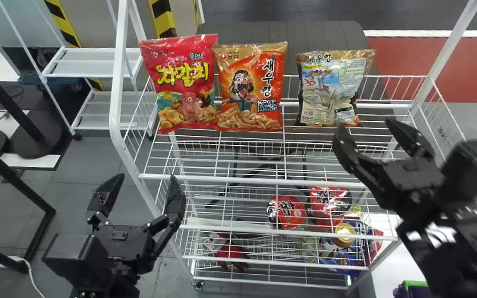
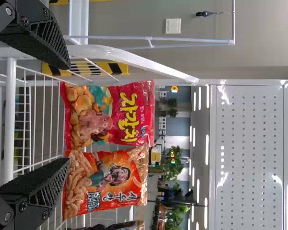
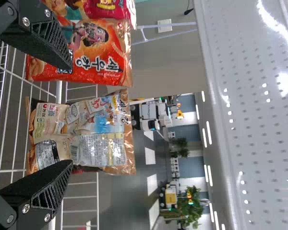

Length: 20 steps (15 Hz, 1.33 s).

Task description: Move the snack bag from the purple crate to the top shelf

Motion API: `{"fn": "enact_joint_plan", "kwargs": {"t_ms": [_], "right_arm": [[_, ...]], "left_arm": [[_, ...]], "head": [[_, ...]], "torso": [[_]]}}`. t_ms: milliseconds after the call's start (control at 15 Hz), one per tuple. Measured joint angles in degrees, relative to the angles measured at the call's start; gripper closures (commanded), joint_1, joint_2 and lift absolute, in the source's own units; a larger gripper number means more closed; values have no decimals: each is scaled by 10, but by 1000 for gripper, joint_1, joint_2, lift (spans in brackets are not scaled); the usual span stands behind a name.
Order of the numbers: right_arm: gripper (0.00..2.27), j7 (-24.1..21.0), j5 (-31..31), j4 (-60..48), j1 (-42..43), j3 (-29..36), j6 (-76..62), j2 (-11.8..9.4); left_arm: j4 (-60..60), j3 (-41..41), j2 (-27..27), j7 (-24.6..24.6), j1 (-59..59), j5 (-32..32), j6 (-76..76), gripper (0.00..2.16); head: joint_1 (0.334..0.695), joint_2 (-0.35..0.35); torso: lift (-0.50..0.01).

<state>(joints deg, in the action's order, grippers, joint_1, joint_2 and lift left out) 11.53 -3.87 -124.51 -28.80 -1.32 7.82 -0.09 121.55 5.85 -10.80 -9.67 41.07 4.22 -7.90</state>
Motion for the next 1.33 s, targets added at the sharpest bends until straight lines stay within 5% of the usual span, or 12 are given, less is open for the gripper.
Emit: {"fn": "enact_joint_plan", "kwargs": {"t_ms": [467,800,1333], "right_arm": [[188,24,-15,-99,-221,28,-131,0],[188,1,-46,-91,-250,38,-101,-12],[188,15,-86,-77,-252,59,-84,-42]], "left_arm": [[45,-14,3,-1,41,11,-19,154],[46,-9,16,-44,67,-25,-52,154],[54,-30,34,-18,68,-17,-27,161]], "head": [[695,62],[695,57],[695,51]], "torso": [[3],[3],[3]]}}
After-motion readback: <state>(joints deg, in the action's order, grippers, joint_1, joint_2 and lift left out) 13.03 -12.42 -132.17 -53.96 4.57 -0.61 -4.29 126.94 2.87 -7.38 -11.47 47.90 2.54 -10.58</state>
